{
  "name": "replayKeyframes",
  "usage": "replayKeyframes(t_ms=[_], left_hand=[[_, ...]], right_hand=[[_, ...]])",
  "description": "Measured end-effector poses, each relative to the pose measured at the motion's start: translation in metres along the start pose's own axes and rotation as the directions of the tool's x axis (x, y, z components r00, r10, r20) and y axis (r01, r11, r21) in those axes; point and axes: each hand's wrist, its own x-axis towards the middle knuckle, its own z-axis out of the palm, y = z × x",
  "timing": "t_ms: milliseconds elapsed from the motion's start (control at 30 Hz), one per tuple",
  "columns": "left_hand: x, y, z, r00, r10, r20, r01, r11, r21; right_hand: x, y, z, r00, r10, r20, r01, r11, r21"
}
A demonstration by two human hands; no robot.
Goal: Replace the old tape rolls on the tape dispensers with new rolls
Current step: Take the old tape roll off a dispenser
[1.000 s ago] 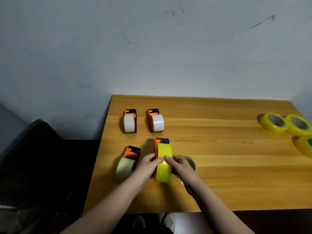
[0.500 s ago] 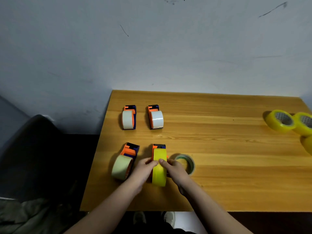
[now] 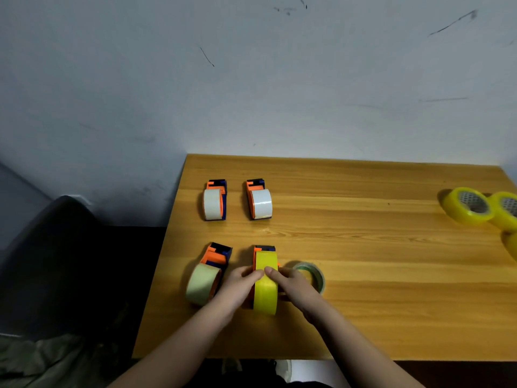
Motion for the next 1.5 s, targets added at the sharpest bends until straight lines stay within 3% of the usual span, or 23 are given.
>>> replayKeyframes(t_ms=[233,300,400,500,633,733,800,900,967,1067,1133,1333,1500], left_hand=[[0.001,0.000,-0.016,1.000,0.001,0.005,-0.003,0.969,0.246],[0.002,-0.002,-0.023,0.998,0.049,-0.025,-0.040,0.958,0.284],[0.004,-0.004,-0.037,0.979,0.175,-0.105,-0.140,0.950,0.278],[0.001,0.003,-0.052,0.943,0.254,-0.214,-0.210,0.955,0.207],[-0.006,0.007,-0.073,0.879,0.262,-0.398,-0.193,0.959,0.207],[0.005,-0.005,-0.090,0.855,0.220,-0.471,-0.114,0.964,0.242],[0.017,-0.018,-0.098,0.899,0.123,-0.421,-0.004,0.962,0.273],[0.031,-0.031,-0.101,0.923,-0.029,-0.383,0.147,0.948,0.283],[0.035,-0.033,-0.101,0.921,-0.094,-0.378,0.193,0.953,0.233],[0.035,-0.032,-0.102,0.936,-0.160,-0.313,0.213,0.967,0.141],[0.034,-0.032,-0.103,0.941,-0.164,-0.295,0.196,0.977,0.084],[0.032,-0.036,-0.098,0.957,-0.159,-0.242,0.143,0.986,-0.083],[0.020,-0.034,-0.088,0.963,-0.132,-0.237,0.079,0.973,-0.219]], right_hand=[[0.001,-0.011,-0.011,1.000,-0.007,-0.030,-0.001,0.972,-0.233],[0.006,-0.013,-0.016,0.995,0.021,-0.102,-0.052,0.951,-0.305],[0.009,-0.015,-0.025,0.960,-0.098,-0.263,-0.020,0.911,-0.413],[0.002,-0.030,-0.032,0.910,-0.200,-0.362,0.075,0.941,-0.331],[-0.014,-0.058,-0.024,0.849,-0.324,-0.418,0.290,0.946,-0.146],[-0.024,-0.078,0.005,0.910,-0.323,-0.261,0.349,0.935,0.063],[-0.022,-0.084,0.033,0.972,-0.234,-0.034,0.236,0.954,0.184],[-0.010,-0.079,0.079,0.981,-0.056,0.185,0.014,0.976,0.219],[-0.002,-0.072,0.100,0.989,0.009,0.149,-0.031,0.989,0.148],[0.014,-0.055,0.116,0.998,0.059,-0.034,-0.062,0.992,-0.107],[0.019,-0.045,0.123,0.994,0.091,-0.053,-0.100,0.973,-0.210],[0.022,-0.038,0.132,0.982,0.188,-0.033,-0.190,0.981,-0.049],[0.017,-0.030,0.129,0.993,0.113,0.019,-0.114,0.986,0.125]])
